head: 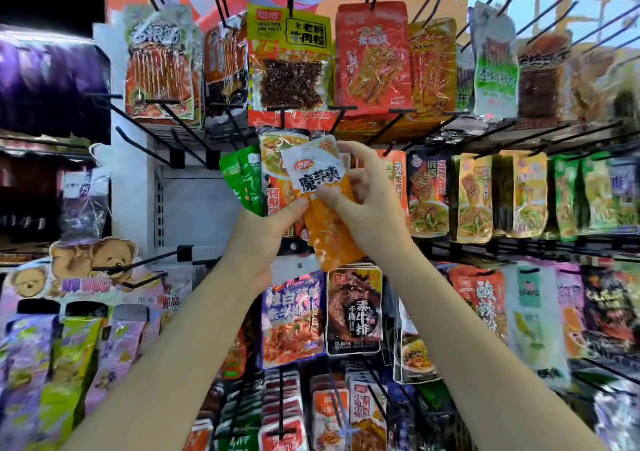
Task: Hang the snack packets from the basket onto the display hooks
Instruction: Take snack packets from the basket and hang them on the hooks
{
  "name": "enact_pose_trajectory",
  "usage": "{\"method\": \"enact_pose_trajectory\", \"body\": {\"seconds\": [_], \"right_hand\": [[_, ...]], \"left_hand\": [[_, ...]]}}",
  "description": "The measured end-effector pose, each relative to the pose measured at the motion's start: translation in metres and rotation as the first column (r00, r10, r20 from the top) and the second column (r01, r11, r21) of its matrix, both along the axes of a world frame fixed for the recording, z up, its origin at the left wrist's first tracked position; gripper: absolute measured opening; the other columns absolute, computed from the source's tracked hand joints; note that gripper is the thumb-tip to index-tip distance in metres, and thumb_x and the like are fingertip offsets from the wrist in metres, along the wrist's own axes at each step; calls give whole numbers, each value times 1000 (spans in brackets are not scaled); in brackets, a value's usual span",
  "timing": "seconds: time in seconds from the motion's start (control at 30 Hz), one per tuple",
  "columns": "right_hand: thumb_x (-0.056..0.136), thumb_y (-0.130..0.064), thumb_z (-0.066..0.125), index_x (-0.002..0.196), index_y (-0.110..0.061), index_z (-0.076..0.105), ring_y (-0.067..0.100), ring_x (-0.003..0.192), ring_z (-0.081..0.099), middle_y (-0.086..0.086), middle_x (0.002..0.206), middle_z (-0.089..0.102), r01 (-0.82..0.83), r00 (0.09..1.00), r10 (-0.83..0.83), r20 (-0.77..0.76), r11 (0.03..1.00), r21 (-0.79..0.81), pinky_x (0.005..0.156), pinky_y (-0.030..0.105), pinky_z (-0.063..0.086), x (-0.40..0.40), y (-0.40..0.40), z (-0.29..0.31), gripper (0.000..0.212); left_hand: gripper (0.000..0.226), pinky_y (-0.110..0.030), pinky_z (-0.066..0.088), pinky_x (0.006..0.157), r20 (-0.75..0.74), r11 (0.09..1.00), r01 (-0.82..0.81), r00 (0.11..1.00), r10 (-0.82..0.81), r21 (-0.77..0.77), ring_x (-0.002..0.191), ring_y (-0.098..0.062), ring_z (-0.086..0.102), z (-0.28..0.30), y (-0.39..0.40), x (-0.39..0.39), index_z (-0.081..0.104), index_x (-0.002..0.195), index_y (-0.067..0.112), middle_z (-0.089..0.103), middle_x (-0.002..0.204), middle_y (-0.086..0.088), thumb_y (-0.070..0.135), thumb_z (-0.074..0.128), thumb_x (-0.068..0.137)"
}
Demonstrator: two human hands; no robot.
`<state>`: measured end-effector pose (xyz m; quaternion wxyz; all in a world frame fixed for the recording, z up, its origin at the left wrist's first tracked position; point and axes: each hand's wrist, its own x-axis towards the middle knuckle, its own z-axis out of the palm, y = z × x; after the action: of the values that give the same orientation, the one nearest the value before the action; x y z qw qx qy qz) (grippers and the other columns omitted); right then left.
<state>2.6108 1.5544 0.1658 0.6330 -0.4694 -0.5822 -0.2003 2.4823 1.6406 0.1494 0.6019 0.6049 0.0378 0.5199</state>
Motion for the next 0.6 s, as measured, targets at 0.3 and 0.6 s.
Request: {"method": "enact_pose_trajectory", "body": {"seconds": [0.3, 0.6], "right_hand": [[91, -13, 73, 128, -22, 66, 13, 116, 62, -10, 125, 67, -44, 997, 41, -59, 998, -49, 99, 49, 51, 16, 6, 2, 39], [96, -13, 63, 124, -48, 64, 17, 134, 51, -14, 139, 59, -116, 982, 107, -156, 992, -46, 106, 50, 48, 30, 14, 21, 44]], "left_hand": [[5, -53, 59, 81, -76, 998, -27, 997, 32, 62, 87, -40, 71, 8, 6, 7, 74, 95, 9, 77, 94, -17, 12, 71, 93], [18, -33, 63, 60, -76, 997, 78, 994, -77, 6, 66, -22, 74, 6, 23, -10, 72, 102, -1, 77, 87, -11, 12, 59, 99]]}}
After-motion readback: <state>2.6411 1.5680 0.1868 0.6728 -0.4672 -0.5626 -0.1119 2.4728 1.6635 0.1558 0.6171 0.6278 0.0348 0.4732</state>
